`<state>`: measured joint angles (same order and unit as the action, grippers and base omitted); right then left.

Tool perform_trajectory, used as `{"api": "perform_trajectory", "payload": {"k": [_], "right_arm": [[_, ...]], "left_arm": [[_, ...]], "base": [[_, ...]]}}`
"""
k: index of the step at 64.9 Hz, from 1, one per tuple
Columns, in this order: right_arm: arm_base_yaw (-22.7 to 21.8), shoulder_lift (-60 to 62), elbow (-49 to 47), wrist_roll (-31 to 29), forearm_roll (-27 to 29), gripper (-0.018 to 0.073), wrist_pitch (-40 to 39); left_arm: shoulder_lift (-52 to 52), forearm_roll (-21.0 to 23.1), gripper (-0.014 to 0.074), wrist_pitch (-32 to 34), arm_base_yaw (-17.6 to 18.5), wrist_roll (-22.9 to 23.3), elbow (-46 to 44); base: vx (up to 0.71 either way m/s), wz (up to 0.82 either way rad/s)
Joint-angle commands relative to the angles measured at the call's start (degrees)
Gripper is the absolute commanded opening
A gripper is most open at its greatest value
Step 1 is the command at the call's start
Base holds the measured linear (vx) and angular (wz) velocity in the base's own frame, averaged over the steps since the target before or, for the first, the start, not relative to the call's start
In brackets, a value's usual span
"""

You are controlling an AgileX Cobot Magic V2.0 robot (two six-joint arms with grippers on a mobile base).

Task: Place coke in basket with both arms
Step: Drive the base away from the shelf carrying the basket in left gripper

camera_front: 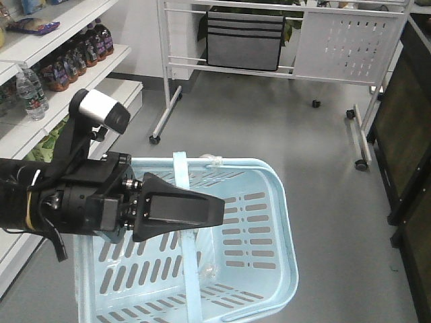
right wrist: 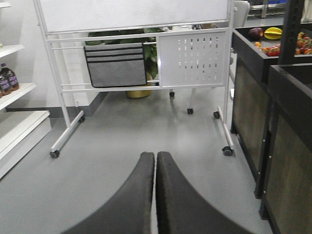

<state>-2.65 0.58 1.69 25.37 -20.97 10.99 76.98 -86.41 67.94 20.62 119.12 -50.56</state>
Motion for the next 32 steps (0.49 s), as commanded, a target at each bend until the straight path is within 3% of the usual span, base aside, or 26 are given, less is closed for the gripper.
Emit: {"api": "perform_trajectory", "payload": {"k": [1,32], "right_arm": [[-0.07,1.07,0.55,-0.2,-0.79,-0.0004,-3.73],[-0.07,1.07,0.55,-0.2,-0.79,-0.0004,-3.73]], "left_arm": [[-1.96,5.04,-0.0007,11.13,0.17,-0.11,-1.24],[-1.96,5.04,-0.0007,11.13,0.17,-0.11,-1.24]], "base": [[0.05,-0.19],[0.08,-0.27]]}}
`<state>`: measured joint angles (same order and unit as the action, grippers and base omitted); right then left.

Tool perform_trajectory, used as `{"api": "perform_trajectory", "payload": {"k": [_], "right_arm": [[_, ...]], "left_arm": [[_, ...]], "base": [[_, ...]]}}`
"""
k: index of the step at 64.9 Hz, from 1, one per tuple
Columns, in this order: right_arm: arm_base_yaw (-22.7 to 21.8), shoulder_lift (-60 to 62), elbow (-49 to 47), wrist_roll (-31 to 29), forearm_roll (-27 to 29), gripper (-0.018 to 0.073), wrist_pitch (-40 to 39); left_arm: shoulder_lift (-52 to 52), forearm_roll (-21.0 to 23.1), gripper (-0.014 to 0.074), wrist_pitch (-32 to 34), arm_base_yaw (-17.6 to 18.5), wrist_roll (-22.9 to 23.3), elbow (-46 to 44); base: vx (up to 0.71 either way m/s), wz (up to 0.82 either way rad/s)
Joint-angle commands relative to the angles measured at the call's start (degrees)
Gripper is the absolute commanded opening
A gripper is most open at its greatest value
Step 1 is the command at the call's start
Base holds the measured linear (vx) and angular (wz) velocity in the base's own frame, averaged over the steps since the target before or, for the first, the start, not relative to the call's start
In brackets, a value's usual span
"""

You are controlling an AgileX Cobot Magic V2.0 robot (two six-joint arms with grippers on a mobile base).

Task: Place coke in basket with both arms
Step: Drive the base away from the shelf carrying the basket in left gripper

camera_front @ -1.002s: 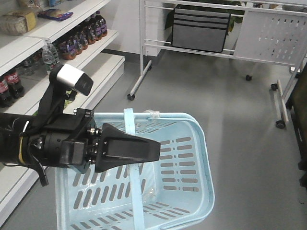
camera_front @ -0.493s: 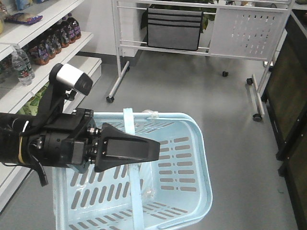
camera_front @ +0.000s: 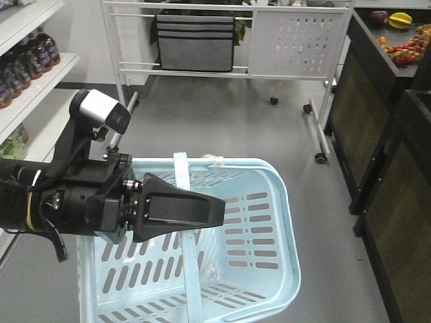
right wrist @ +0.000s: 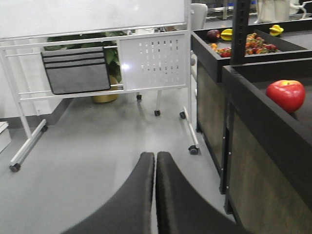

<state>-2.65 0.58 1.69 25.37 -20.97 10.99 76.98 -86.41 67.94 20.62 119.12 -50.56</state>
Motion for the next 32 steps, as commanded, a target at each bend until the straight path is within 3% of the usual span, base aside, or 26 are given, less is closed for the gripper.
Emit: {"api": "perform_trajectory", "payload": {"k": [1,32], "right_arm": [[-0.07,1.07,0.55,-0.2,-0.79,-0.0004,-3.73],[-0.07,1.07,0.55,-0.2,-0.79,-0.0004,-3.79]], "left_arm": [[-1.96,5.04,-0.0007,11.13,0.17,-0.11,-1.24],[-1.96,5.04,-0.0007,11.13,0.17,-0.11,-1.24]], "base": [[0.11,-0.25],[0.14,-0.17]]}}
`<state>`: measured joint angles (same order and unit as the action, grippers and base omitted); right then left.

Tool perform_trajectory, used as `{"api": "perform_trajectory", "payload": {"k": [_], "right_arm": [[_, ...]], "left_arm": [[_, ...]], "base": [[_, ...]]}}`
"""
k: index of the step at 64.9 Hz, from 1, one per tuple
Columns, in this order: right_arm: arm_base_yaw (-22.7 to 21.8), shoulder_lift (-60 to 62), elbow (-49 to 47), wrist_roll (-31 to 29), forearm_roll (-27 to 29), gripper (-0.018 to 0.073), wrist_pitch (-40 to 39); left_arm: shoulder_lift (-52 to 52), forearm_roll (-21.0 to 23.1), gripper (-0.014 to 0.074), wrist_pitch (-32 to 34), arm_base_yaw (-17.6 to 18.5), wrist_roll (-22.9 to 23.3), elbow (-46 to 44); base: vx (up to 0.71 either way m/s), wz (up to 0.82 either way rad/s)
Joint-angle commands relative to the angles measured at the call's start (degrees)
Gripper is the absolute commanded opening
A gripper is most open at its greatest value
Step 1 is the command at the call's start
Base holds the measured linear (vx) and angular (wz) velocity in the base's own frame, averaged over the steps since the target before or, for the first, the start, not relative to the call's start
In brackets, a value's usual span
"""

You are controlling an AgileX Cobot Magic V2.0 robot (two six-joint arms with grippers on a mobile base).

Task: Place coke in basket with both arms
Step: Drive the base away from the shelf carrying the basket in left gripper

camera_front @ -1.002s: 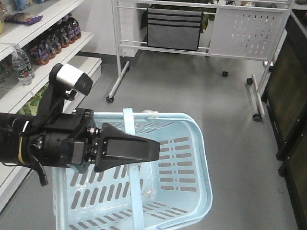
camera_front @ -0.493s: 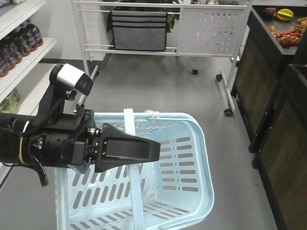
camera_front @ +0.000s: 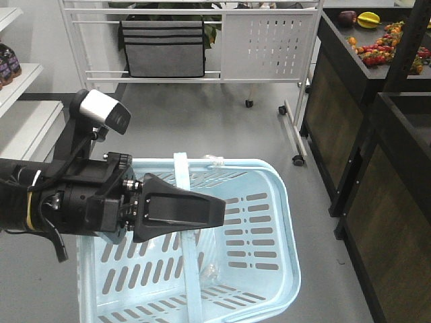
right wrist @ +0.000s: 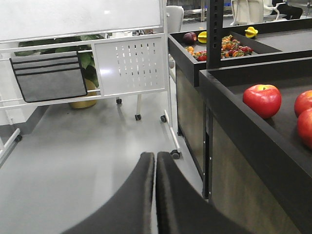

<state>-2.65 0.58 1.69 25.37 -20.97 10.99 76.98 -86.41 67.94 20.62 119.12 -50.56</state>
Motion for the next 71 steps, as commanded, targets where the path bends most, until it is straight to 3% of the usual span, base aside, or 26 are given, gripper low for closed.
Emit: {"api": "perform_trajectory", "payload": {"k": [1,71], "right_arm": [[-0.07,1.07,0.55,-0.2,-0.79,-0.0004,-3.79],[-0.07,1.07,0.55,-0.2,-0.79,-0.0004,-3.74]], "left_arm": [[-1.96,5.04,-0.0007,11.13,0.17,-0.11,-1.24],[-1.96,5.04,-0.0007,11.13,0.17,-0.11,-1.24]], "base": [[0.17,-0.08],[0.22,-0.06]]}}
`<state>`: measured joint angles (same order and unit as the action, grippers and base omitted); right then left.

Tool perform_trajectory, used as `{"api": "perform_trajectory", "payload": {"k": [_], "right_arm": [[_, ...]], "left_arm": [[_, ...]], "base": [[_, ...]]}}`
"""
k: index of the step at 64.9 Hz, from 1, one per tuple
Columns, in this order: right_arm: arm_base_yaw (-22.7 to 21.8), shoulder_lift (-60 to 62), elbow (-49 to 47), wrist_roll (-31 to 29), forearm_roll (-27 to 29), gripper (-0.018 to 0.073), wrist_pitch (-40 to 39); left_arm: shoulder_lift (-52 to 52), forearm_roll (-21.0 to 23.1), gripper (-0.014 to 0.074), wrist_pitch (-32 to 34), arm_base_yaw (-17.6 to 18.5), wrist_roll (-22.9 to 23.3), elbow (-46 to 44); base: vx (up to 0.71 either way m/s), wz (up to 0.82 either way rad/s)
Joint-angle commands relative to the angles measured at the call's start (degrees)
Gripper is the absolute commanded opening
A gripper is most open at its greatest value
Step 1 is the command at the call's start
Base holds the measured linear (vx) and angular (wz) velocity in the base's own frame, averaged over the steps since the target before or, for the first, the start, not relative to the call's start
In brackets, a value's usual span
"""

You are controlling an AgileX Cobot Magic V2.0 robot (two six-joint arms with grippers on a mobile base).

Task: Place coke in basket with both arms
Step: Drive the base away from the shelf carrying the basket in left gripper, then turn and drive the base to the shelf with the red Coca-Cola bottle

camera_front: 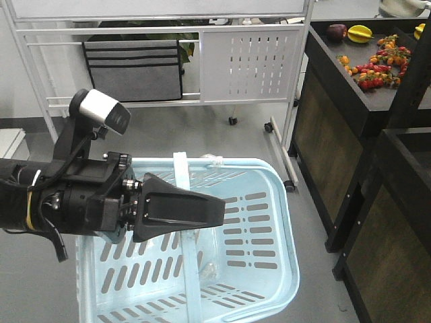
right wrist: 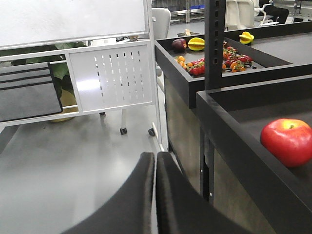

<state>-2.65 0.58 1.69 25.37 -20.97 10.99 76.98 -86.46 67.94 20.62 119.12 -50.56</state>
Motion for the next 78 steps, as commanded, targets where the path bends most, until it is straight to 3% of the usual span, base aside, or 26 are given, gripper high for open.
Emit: {"api": "perform_trajectory", "payload": {"k": [1,78], "right_arm": [[-0.07,1.07,0.55,-0.2,-0.79,-0.0004,-3.74],[-0.07,1.07,0.55,-0.2,-0.79,-0.0004,-3.87]], "left_arm": [[-1.96,5.09,-0.0007,11.13,0.17,-0.11,-1.24],[-1.96,5.09,-0.0007,11.13,0.17,-0.11,-1.24]], "base": [[0.22,-0.06],[0.24,-0.03]]}}
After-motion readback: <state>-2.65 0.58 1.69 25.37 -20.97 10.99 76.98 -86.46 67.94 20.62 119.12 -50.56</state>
